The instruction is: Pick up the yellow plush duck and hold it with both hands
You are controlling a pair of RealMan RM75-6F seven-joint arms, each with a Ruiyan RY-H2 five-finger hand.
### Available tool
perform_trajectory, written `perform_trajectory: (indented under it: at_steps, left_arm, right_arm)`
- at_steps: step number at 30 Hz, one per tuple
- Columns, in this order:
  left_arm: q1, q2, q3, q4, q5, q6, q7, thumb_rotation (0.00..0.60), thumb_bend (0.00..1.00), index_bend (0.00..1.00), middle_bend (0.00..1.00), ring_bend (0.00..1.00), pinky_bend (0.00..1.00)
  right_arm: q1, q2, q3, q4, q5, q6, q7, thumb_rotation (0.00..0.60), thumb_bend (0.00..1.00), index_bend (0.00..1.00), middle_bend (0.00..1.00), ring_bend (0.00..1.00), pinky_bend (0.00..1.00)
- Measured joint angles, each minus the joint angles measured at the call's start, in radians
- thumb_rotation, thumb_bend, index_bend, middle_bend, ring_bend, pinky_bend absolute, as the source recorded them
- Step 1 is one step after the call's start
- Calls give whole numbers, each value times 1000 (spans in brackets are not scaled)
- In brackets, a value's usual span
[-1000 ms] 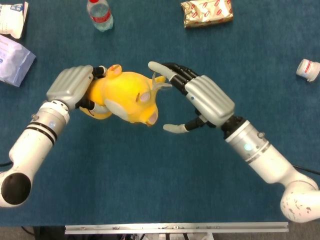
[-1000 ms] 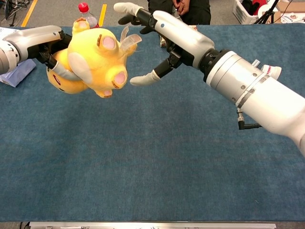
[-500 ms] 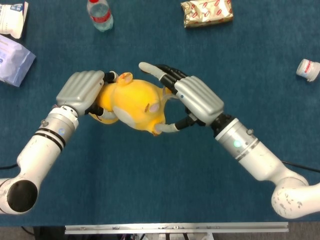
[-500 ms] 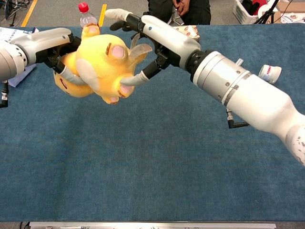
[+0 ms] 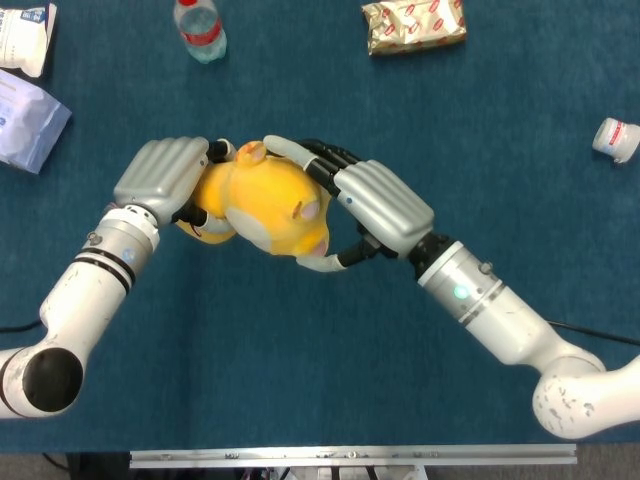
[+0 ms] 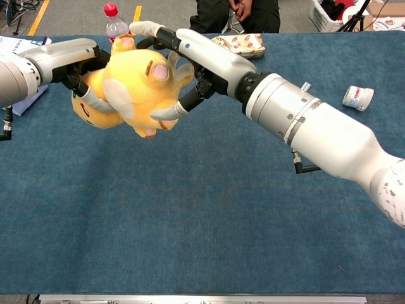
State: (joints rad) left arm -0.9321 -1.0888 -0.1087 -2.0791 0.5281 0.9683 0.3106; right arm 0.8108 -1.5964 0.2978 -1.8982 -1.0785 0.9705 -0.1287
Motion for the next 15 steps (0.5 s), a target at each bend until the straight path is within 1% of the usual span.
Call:
perform_trajectory:
  at_steps: [4,6,8,11,14,15]
  left_arm:
    - [-4,1,-3,3,-7,1,7,600,262,465,472,445,687]
    - [-4,2,-3,2,-6,1,9,600,262,465,472,445,687]
    - [-5,6,-6,0,-6,-1,9,600,262,465,472,444,687]
    - [-4,10,-8,-1,-3,-4,7,600,262,465,471,443,687]
    - [-2,17,-10,-7,2,-11,2,600,263,464,471,442,687]
    - [-1,18,-11,-8,5,-13,0,600,262,464,471,441,687]
  right_arm:
    - [11,0,6,3,31,-13,3,600,139,0,134,81,143]
    - [15,3,10,3,44,-22,10,600,166,5,149,83,147]
    - [20,8,16,3,60,-31,22,600,207,33,171,96,159]
    - [25,14,20,5,70,-33,27,600,262,110,213,139,195]
    - [30,14,22,9,81,-30,21,600,365,176,261,193,229]
    - [33,14,22,10,84,-29,17,600,426,201,275,216,245]
